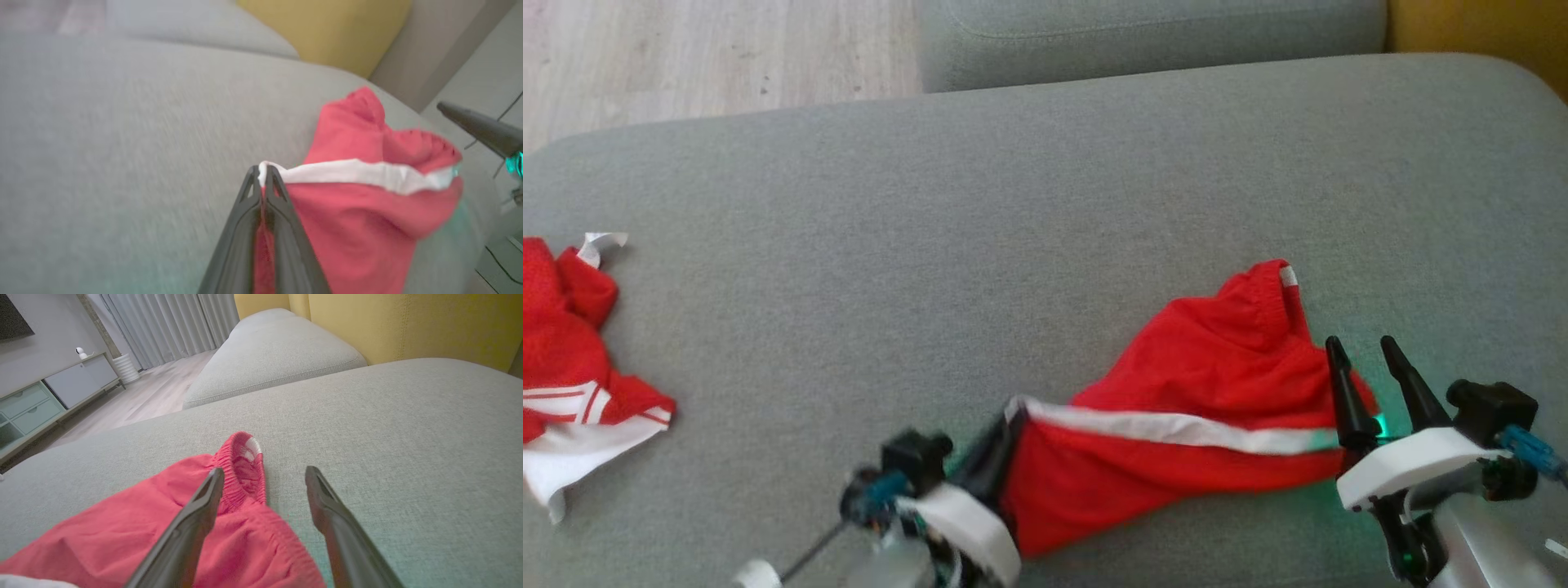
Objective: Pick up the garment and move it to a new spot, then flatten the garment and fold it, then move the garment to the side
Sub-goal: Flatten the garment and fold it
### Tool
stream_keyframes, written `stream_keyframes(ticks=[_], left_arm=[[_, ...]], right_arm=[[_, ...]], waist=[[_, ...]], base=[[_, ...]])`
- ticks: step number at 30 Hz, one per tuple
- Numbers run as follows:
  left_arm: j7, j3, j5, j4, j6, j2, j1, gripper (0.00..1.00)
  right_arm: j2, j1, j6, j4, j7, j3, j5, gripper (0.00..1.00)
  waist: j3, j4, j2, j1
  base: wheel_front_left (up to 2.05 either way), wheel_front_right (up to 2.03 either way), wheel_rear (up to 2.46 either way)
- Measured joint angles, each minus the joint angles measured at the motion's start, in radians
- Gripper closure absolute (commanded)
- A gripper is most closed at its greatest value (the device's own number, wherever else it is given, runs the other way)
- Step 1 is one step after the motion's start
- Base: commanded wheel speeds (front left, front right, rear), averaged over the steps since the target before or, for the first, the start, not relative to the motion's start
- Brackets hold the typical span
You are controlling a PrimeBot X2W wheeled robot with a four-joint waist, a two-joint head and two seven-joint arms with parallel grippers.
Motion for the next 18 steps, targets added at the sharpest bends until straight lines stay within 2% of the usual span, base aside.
stream_keyframes(ticks=[5, 9, 13, 18], left_arm=[[0.000, 0.110, 0.112, -0.095, 0.000, 0.027, -0.039, 1.00], [0.000, 0.205, 0.180, -0.127, -0.001, 0.063, -0.183, 1.00], [0.000, 0.250, 0.204, -0.108, -0.002, 0.095, -0.291, 1.00], [0.000, 0.270, 0.192, -0.035, -0.002, 0.131, -0.252, 1.00]], right_arm=[[0.014, 0.000, 0.000, 0.005, 0.000, -0.015, 0.001, 0.00], [0.030, 0.000, 0.000, 0.010, 0.000, -0.016, 0.001, 0.00], [0.050, 0.000, 0.000, 0.011, 0.000, -0.016, 0.001, 0.00], [0.062, -0.001, 0.000, 0.011, 0.000, -0.012, 0.002, 0.00]], waist=[[-0.011, 0.012, 0.0000, 0.0000], [-0.010, 0.009, 0.0000, 0.0000], [0.000, -0.006, 0.0000, 0.0000], [0.025, -0.023, 0.0000, 0.0001]], base=[[0.00, 0.00, 0.00], [0.00, 0.00, 0.00], [0.00, 0.00, 0.00], [0.00, 0.00, 0.00]])
